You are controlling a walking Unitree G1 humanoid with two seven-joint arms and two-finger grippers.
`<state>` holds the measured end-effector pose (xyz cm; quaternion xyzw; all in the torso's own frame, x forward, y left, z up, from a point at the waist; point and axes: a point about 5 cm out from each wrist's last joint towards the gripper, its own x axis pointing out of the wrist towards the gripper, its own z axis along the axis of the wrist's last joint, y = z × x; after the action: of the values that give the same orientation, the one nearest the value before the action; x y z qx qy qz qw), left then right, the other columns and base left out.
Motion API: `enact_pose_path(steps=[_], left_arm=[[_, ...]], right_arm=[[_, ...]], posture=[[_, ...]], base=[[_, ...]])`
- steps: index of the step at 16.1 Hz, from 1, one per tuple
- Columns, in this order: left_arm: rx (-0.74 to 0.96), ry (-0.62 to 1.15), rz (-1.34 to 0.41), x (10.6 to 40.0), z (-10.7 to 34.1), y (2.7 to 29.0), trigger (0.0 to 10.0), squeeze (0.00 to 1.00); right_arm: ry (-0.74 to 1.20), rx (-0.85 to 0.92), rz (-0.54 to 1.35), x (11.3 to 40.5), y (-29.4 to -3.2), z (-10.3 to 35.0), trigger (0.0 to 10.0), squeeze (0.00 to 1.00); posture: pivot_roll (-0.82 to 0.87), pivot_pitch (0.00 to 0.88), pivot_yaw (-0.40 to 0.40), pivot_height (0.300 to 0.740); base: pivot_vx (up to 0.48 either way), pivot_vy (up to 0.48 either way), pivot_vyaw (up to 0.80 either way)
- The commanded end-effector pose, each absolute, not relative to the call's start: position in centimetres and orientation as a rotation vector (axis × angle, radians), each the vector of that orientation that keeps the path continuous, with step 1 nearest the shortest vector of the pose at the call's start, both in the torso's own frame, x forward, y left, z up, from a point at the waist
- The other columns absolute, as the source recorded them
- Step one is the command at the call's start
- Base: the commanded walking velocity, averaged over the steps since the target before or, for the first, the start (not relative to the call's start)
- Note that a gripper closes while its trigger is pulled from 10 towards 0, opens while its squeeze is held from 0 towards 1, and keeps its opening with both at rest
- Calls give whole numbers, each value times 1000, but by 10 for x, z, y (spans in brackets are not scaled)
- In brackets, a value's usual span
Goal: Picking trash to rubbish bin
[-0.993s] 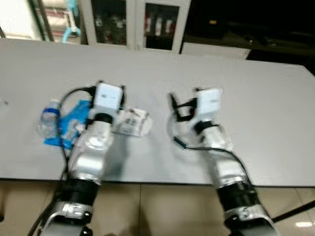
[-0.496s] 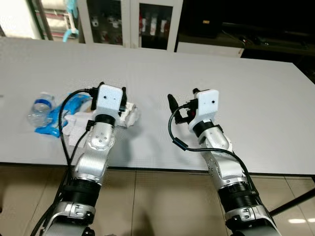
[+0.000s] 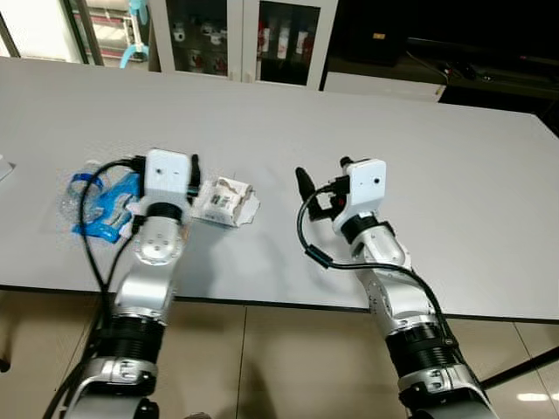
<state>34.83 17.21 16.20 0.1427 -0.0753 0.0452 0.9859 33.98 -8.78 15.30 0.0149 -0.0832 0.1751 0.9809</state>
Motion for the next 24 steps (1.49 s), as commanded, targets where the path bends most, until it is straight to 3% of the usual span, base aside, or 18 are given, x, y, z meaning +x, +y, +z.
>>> enact_pose_path(steps=[1,18,24], left_arm=[[295,-155,78,350,164,167,10000,0],[294,-187,83,351,172,165,10000,0],[283,-150,20,350,172,165,10000,0]], right_arm=[[-166,39,350,340,-91,155,10000,0],[-165,43,361,339,-88,154,10000,0],[-159,39,368,338,-89,154,10000,0]], posture=[[15,42,-103,740],[17,45,-98,740],[16,49,-99,740]], base=[[0,0,0],[348,0,0],[0,0,0]])
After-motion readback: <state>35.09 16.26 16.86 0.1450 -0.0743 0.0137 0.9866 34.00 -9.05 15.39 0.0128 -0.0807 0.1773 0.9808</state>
